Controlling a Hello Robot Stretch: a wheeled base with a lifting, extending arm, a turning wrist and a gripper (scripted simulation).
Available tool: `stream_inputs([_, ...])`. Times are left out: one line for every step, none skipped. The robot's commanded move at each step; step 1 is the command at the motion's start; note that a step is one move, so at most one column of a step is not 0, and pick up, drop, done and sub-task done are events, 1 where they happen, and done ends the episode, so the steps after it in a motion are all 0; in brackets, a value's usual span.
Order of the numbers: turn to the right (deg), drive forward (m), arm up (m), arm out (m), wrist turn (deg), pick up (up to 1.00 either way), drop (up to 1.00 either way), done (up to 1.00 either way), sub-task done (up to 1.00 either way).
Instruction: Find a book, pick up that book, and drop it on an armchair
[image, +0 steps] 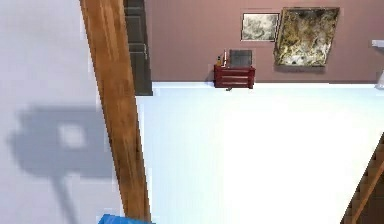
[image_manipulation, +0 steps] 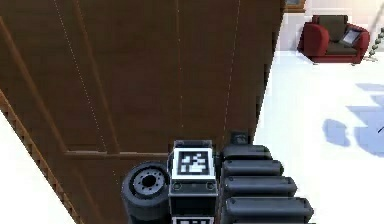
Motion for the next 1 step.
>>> stream_inputs([0.0, 0.65, 0.00, 0.00, 0.0, 0.00, 0.00, 0.00, 0.00])
